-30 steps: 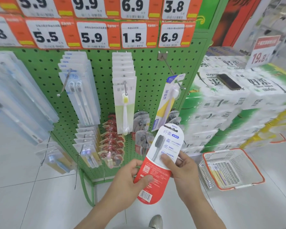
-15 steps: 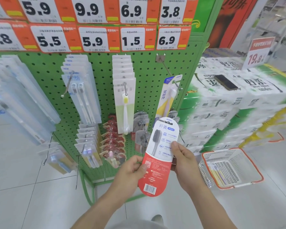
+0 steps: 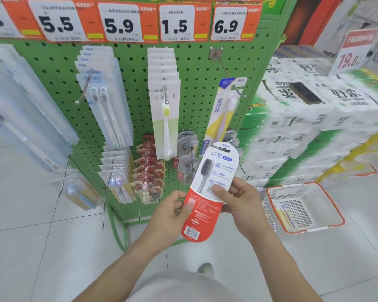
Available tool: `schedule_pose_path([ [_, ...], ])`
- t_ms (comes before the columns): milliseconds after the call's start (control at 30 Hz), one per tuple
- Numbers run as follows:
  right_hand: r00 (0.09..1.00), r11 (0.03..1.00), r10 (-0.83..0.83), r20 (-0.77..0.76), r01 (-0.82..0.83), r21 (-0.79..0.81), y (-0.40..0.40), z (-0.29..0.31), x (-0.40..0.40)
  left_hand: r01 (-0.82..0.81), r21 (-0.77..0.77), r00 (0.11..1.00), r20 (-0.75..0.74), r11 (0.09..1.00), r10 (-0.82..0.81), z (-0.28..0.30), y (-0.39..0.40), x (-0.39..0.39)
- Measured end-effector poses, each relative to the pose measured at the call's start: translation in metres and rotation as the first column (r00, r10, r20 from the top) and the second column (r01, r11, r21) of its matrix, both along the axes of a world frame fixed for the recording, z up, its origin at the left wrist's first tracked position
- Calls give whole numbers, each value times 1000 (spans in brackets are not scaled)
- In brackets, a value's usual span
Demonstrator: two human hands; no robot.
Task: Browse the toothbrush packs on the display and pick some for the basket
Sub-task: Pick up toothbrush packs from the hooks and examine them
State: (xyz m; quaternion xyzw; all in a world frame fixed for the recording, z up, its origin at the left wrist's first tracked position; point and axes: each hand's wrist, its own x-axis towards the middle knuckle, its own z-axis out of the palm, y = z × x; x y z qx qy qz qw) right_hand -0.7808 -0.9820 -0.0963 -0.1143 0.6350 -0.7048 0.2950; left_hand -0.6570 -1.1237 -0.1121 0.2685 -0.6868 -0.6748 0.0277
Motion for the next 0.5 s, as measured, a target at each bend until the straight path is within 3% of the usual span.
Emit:
schedule_pose_path([
  [67,999,1000,-5,-42,5,0,2,0,2,-37,-175,999,-7,984,36,-1,4,2],
  [167,992,999,-49,-119,49,-4,1,0,9,-180,-505,983,-128,844,134,12,14,8],
  [233,972,995,-88,-217,94,16,-3,-2,15,-221,-476,967,-223,851,126,22,20,6],
  [333,918,993,-61,-392,95,69,-11,-12,27,-191,-397,965,-245,898,97,32,26,-5],
  [433,809,986,-32,-587,123,115,-15,-28,37,-241,-370,960,-227,897,164,32,30,-15],
  [500,727,986,-8,-687,122,117,-14,-32,40,-305,-263,940,-239,915,244,30,30,-16],
])
